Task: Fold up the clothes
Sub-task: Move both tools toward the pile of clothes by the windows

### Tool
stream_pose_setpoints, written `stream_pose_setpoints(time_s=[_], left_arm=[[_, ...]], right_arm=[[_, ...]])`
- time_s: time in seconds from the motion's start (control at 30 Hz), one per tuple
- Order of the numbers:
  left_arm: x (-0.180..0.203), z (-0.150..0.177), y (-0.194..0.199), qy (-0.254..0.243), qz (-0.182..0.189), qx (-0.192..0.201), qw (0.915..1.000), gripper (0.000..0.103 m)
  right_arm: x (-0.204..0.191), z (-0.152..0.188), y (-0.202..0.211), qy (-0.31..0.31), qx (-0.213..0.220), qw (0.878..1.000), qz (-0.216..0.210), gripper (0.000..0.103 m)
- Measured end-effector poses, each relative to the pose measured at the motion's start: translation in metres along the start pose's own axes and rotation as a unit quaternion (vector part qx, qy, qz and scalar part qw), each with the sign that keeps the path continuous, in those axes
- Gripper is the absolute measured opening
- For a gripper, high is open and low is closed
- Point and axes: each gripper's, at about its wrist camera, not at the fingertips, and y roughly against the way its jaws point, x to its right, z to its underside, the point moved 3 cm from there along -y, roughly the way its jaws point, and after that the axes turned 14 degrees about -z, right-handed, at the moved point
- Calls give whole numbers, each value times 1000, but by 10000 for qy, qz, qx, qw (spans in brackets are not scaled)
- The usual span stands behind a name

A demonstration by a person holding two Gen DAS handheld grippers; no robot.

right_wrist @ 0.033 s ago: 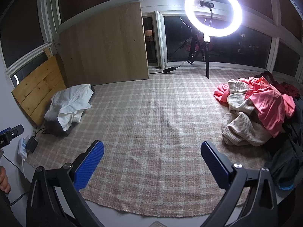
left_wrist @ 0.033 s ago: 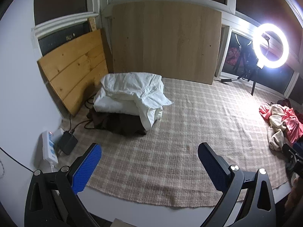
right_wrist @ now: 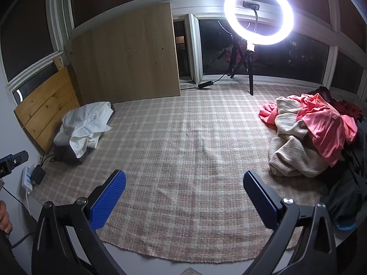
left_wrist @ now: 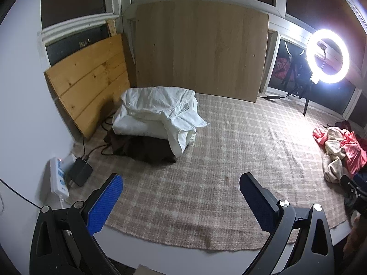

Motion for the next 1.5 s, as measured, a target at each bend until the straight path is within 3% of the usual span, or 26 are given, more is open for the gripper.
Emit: stream_pose_setpoints(time_s=[0.23, 0.37, 0.63, 1.03, 1.27, 1.5], left_arm=[[-1, 9, 4, 40, -87, 207, 9997, 102], [-12, -2, -9, 62, 20, -38, 10000, 102], [-8, 0, -9, -129, 244, 45, 9996, 99], [17, 7, -23, -629, 570, -25, 9964, 90], [43, 16, -33, -986, 1058, -244, 9892, 87], [75, 19, -27, -1417, 1468, -211, 9787, 86]], right_arm=[[-2, 2, 2, 29, -21, 10000, 81, 103], [-9, 3, 0, 37, -43, 9999, 111, 103], [-10, 10, -4, -37, -19, 10000, 54, 103], [3, 28, 5, -391, -23, 9972, 645, 103], [12, 41, 13, -645, -38, 9927, 1017, 103], [39, 57, 38, -1160, 68, 9838, 1367, 103]])
